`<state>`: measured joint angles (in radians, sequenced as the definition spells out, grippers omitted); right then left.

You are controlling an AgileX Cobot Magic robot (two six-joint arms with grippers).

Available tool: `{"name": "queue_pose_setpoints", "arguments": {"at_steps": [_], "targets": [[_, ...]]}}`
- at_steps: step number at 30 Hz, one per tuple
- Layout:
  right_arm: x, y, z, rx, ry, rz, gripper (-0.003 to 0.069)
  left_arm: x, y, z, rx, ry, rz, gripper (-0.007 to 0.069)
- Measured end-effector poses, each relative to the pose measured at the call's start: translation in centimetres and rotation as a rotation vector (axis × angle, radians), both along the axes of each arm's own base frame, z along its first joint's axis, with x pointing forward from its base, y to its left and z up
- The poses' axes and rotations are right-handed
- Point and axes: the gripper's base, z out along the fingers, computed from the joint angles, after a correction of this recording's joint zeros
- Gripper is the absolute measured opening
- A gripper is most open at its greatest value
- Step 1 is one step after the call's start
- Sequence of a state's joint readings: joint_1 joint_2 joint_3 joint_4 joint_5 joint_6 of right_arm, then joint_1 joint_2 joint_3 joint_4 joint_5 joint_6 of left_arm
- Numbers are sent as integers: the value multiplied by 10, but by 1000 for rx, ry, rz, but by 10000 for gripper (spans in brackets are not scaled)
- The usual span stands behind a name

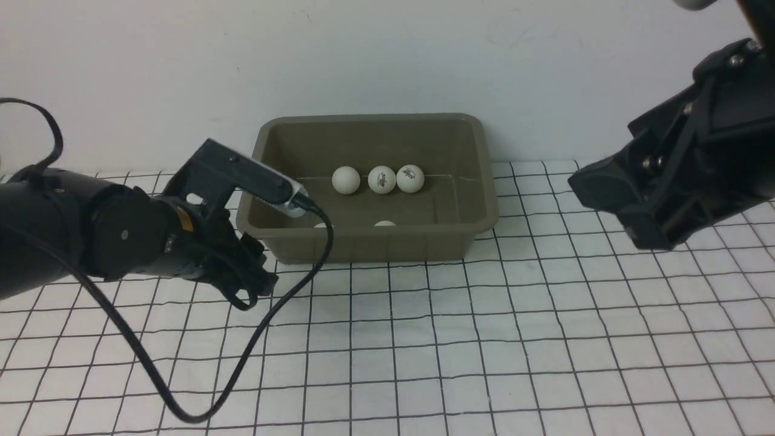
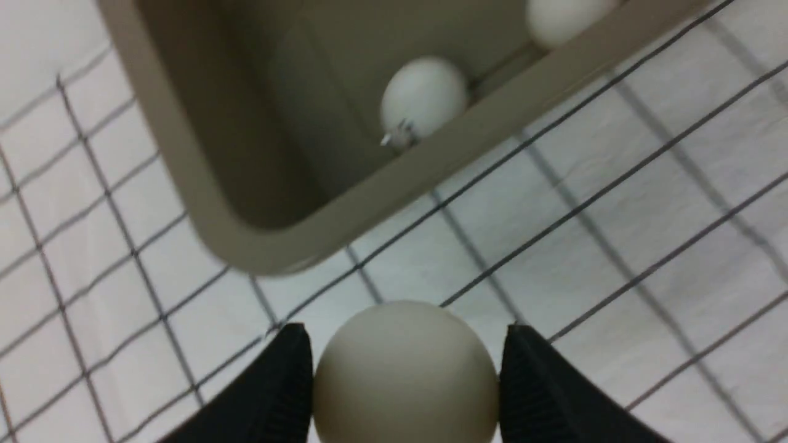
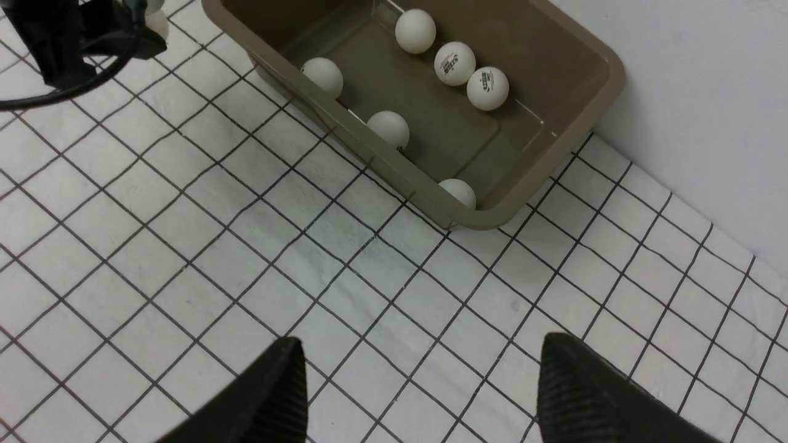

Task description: Put the table tennis balls into the box on the white checkered tablecloth.

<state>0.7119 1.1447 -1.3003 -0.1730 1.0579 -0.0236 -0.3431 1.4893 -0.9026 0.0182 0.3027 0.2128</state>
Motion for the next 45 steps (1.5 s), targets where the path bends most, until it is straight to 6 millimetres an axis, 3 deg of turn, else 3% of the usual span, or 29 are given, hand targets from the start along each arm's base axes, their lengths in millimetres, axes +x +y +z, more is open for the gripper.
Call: {"name": "queue_pose_setpoints", "arguments": {"at_steps": [3, 7, 9, 10, 11, 18, 20, 24, 28, 33, 36, 39, 42, 44, 45], "targets": [[0, 0, 0, 0, 0, 0, 459, -3, -18, 10, -39, -100, -59, 346], [0, 0, 0, 0, 0, 0, 459, 1, -25, 15, -75, -188, -75, 346], [0, 0, -1, -6, 7, -2, 459, 16, -30, 19, -122, -352, -88, 346], [0, -1, -1, -7, 8, -2, 459, 16, -30, 19, -122, -352, -88, 346], [-1, -1, -2, -14, 18, -4, 459, 31, -32, 15, -131, -424, -91, 346], [-1, -2, -2, -23, 13, -7, 459, 91, -33, -32, -83, -373, -65, 346], [0, -2, -1, -22, -4, -7, 459, 99, -35, -38, -89, -346, -49, 359], [3, -2, 2, -22, -48, -7, 459, 105, -36, -30, -129, -325, -9, 426], [-8, -17, 22, 8, -180, -23, 459, 100, -34, -12, -139, -327, 3, 466], [-66, -80, 59, 101, -356, -133, 459, 90, -30, 14, -147, -349, 9, 469], [-110, -119, 70, 181, -428, -159, 459, 87, -29, 25, -157, -375, 9, 469], [-141, -143, 72, 257, -470, -150, 459, 86, -29, 30, -164, -388, 10, 469], [-182, -172, 58, 355, -521, -106, 459, 86, -29, 31, -168, -396, 10, 469], [-202, -181, 27, 404, -514, -83, 459, 86, -29, 32, -168, -398, 9, 469], [-202, -179, 4, 405, -488, -97, 459, 86, -29, 31, -168, -397, 10, 469]]}}
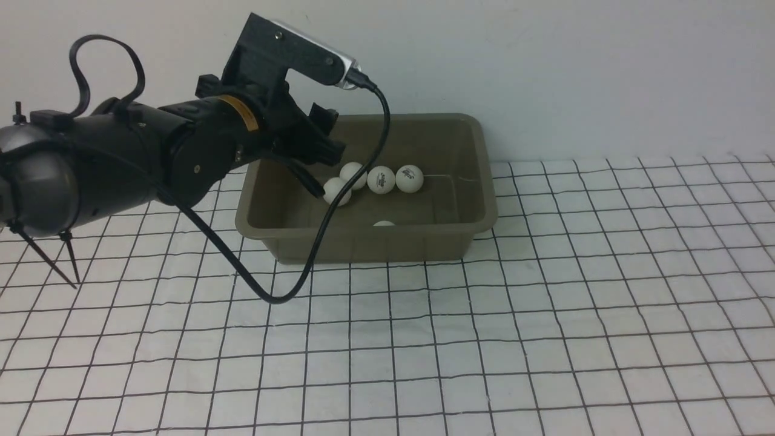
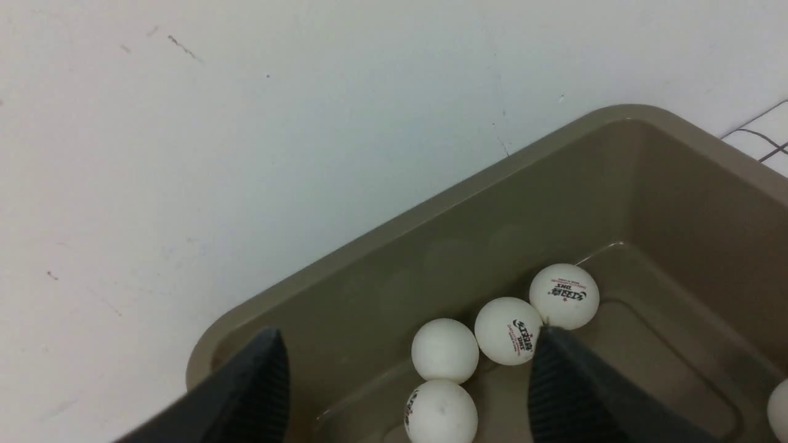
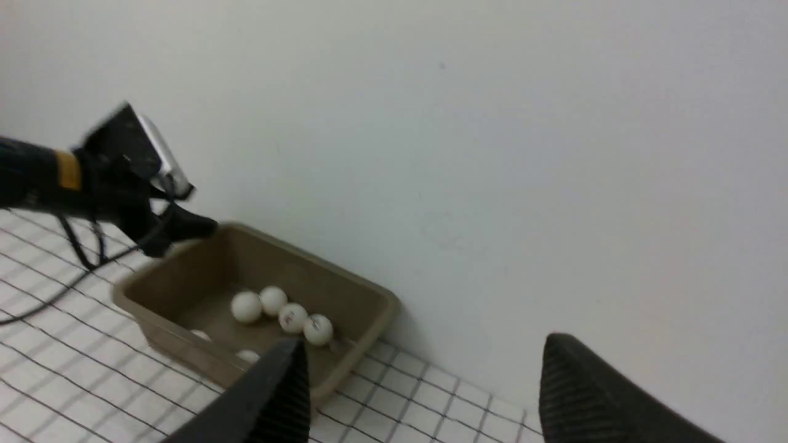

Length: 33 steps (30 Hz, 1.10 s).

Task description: Put the table tennis balls into the box on the white checkered tablecloth.

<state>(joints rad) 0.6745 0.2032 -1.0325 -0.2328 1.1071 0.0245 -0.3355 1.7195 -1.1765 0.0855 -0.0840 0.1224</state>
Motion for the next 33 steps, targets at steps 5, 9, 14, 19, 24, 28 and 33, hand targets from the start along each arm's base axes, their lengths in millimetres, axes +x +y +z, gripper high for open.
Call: {"name": "queue_pose_setpoints", "arguments": {"at_steps": [5, 9, 14, 19, 24, 28, 33], "targets": [[16, 26, -67, 56, 58, -8, 459, 0, 0, 0, 0, 2, 0, 469], [41, 50, -96, 98, 45, 20, 459, 0, 0, 0, 0, 3, 1, 469], [64, 66, -110, 74, -18, 35, 459, 0, 0, 0, 1, 4, 1, 469], [73, 71, -122, 89, 13, 40, 459, 0, 0, 0, 1, 4, 1, 469], [78, 74, -138, 81, 30, 37, 459, 0, 0, 0, 1, 4, 1, 469], [79, 75, -146, 68, 55, 36, 459, 0, 0, 0, 1, 4, 1, 469], [79, 75, -149, 51, 89, 36, 459, 0, 0, 0, 1, 4, 1, 469]]}}
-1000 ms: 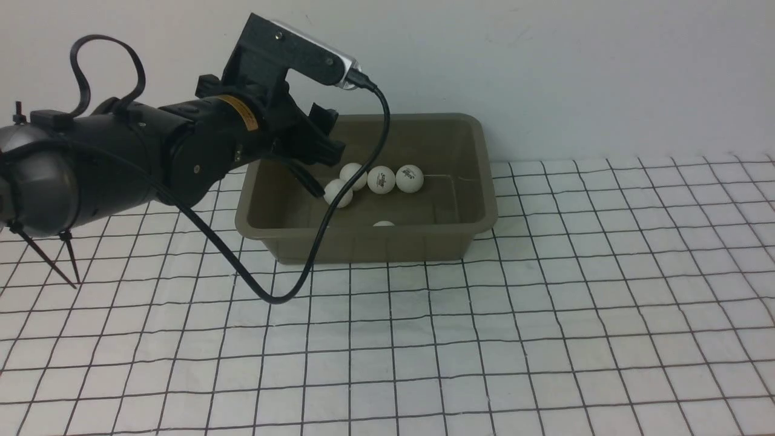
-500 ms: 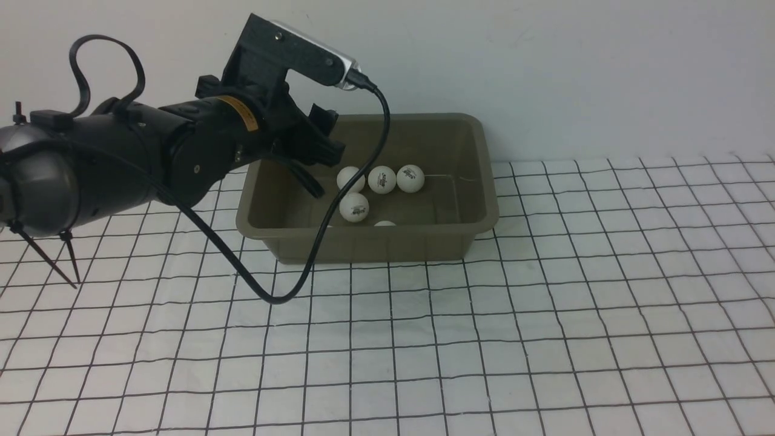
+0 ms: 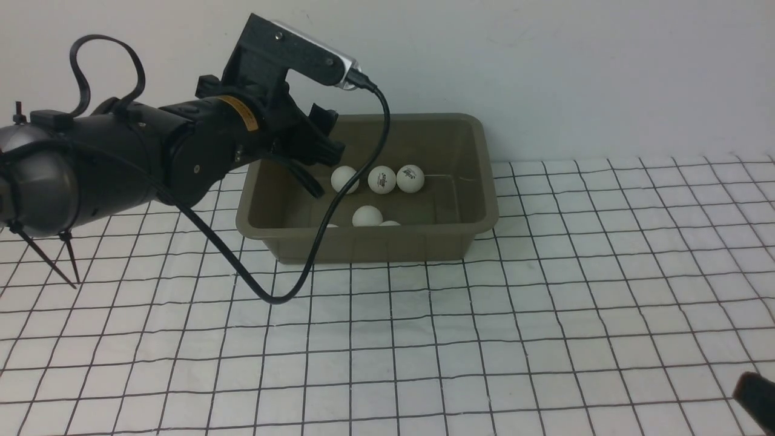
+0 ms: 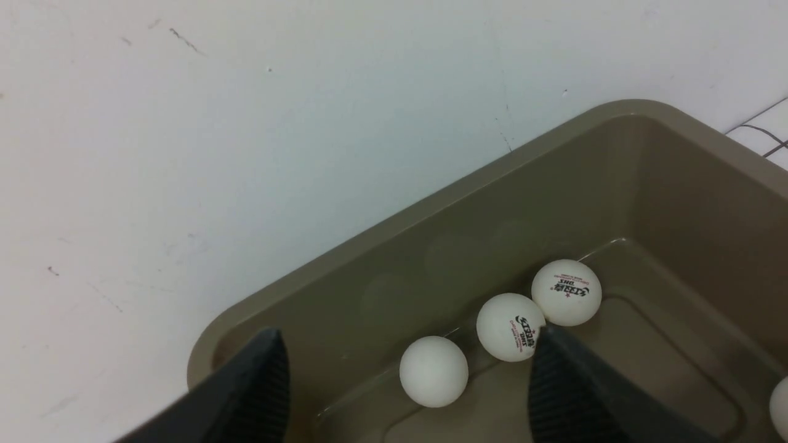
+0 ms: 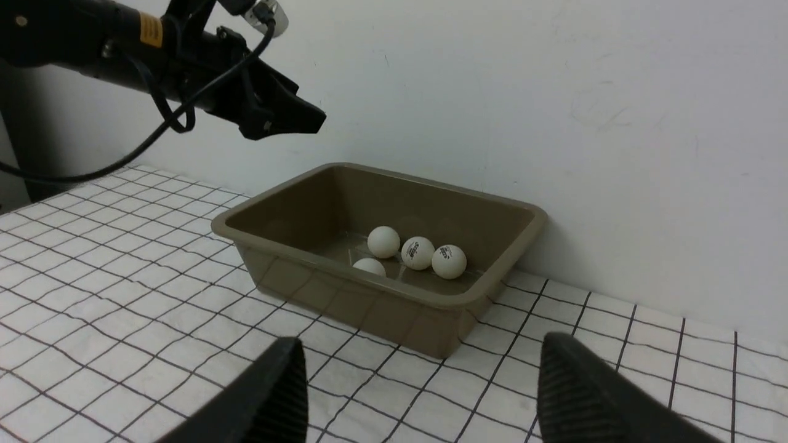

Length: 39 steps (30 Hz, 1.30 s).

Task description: Put the table tennis balls into the box on the white checkered tablecloth.

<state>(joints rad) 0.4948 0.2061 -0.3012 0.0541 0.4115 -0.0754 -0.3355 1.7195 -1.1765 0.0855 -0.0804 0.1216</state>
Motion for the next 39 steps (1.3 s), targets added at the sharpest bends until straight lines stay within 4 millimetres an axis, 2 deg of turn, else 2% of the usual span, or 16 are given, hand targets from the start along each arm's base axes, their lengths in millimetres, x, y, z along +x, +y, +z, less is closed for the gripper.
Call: {"name": "queue_pose_setpoints", "arguments": {"at_steps": [7, 11, 15, 17, 22, 28, 35, 39], "targets": [[0, 0, -8, -23, 44, 1, 459, 0, 0, 0, 1, 0, 0, 469], [2, 0, -29, -51, 95, -12, 459, 0, 0, 0, 0, -1, 0, 469], [1, -6, -47, -73, 153, -95, 459, 0, 0, 0, 0, -1, 0, 469], [1, -12, -53, -82, 197, -188, 459, 0, 0, 0, 2, -2, -2, 469], [1, -21, -54, -59, 212, -339, 459, -1, -2, 0, 5, -3, -6, 469], [-3, -31, -58, -9, 145, -523, 459, -1, -2, 0, 6, -3, -7, 469], [-6, -33, -66, 7, 97, -569, 459, -1, -2, 0, 6, -3, -7, 469], [-4, -34, -87, 2, 131, -572, 459, -1, -2, 0, -1, -1, -5, 469]]}}
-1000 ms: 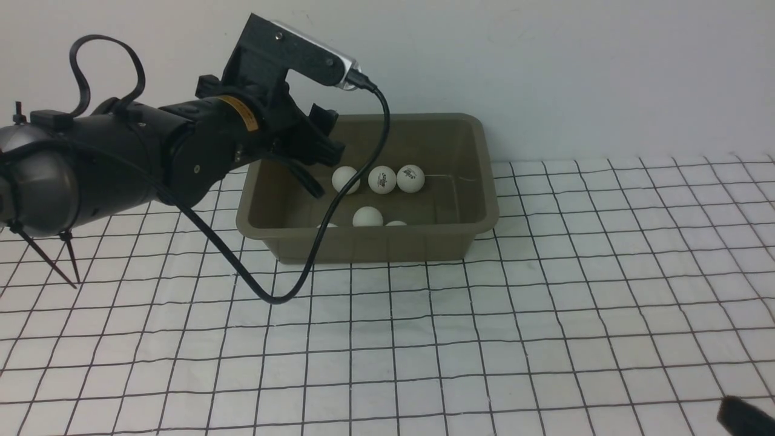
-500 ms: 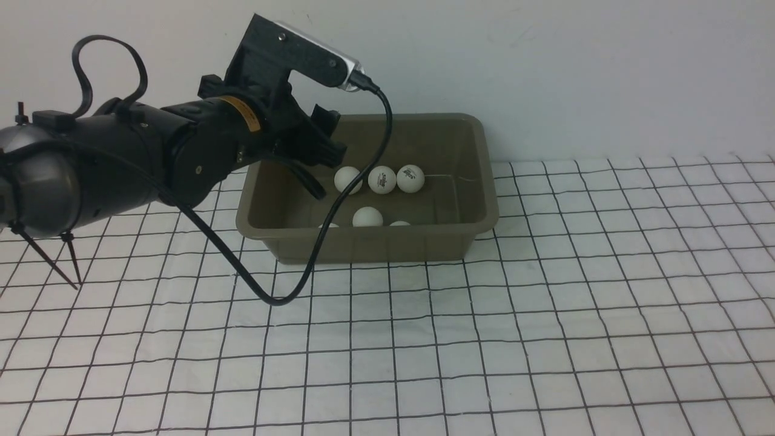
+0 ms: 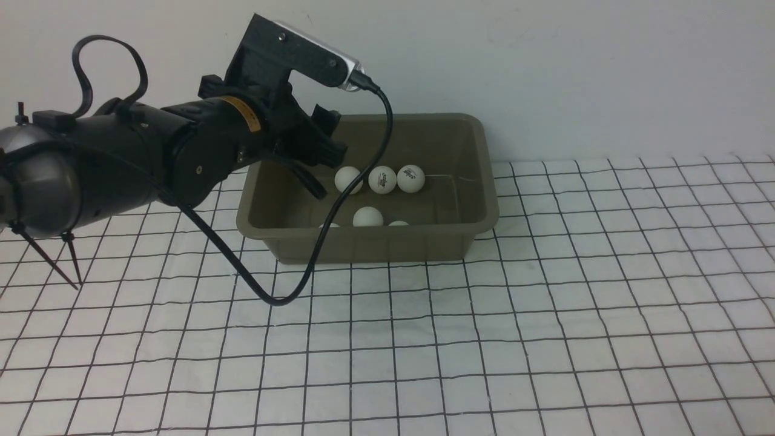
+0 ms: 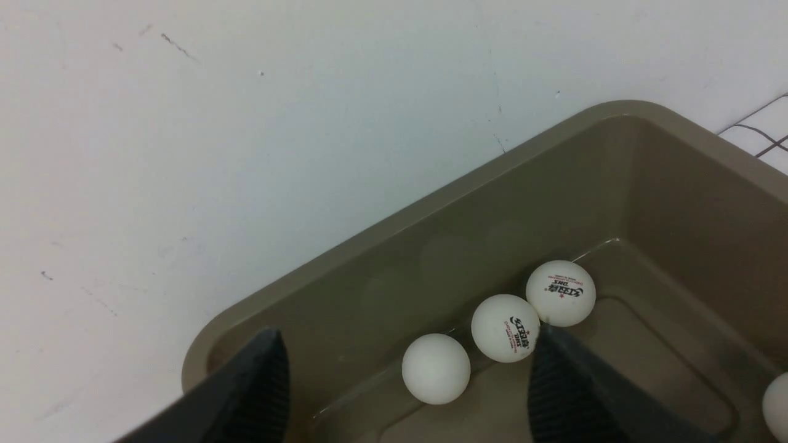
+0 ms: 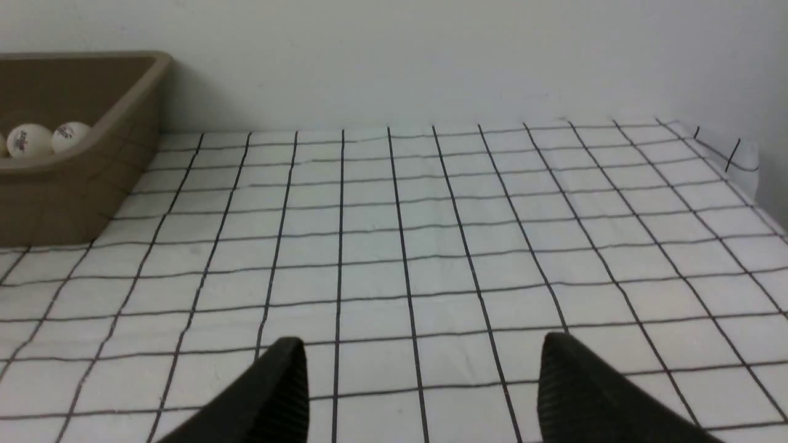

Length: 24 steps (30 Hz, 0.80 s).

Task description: Put the table tennis balls into the box on the white checkered tablecloth.

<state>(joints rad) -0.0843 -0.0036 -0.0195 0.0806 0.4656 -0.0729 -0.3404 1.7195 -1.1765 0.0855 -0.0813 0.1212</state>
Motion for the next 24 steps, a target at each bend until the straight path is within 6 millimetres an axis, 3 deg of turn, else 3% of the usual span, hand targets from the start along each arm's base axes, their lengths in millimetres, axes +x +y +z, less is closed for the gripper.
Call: {"name": "queue_pose_setpoints", "arguments": {"at_steps": [2, 15, 24], "targets": [[0, 0, -8, 1, 17, 0, 459, 0, 0, 0, -3, 1, 1, 469], [2, 0, -7, -3, -31, -4, 459, 0, 0, 1, -13, 3, 5, 469], [2, 0, -7, -3, -31, -4, 459, 1, -1, 5, -176, 5, 56, 469]]}}
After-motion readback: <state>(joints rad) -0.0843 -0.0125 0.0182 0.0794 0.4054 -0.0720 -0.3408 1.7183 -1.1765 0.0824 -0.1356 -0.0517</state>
